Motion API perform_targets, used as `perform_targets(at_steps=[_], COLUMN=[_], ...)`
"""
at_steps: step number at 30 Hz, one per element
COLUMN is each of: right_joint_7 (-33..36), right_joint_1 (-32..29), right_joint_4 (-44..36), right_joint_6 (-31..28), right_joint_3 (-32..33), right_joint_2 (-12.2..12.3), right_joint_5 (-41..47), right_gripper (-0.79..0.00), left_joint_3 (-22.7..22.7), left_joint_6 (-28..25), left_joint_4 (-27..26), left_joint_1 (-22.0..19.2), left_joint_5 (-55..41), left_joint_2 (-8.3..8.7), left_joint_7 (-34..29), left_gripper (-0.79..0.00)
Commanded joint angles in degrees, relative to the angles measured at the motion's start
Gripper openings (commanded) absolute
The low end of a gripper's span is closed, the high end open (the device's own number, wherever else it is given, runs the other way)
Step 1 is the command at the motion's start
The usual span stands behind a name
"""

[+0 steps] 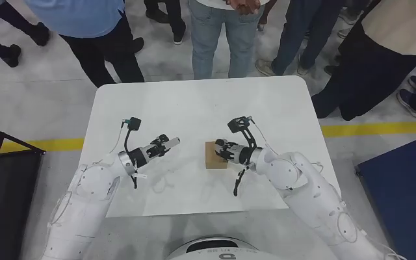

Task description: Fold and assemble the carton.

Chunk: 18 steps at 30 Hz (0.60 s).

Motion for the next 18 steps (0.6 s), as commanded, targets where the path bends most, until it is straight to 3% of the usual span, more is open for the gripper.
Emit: perform_targets(at_steps=[1,7,13,18], right_joint_7=[0.47,0.30,-2.75,-1.91], right_joint_1=[0.22,1.15,-3.48,-7.13], right_joint_4=[0.83,1.56,-1.67,1.17], right_joint_6=[0.30,1.19,0.07,1.29], right_joint_3=[-0.65,-1.77,5.59,10.25], right_joint_2=[-0.09,-0.43,0.67,1.46], right_joint_5=[-0.47,-0.50,2.78,4.13], right_gripper=[-0.785,-0.785,-0.785,-0.785], left_joint_3=[0.00,0.00,0.00,0.00], left_joint_6=[0.00,0.00,0.00,0.00], left_joint_4=[0.00,0.00,0.00,0.00], left_joint_1=[0.00,0.00,0.00,0.00], left_joint_5=[0.00,0.00,0.00,0.00], left_joint_2=[0.00,0.00,0.00,0.00], left_joint_7=[0.00,0.00,0.00,0.00], left_gripper=[0.000,0.000,0.000,0.000])
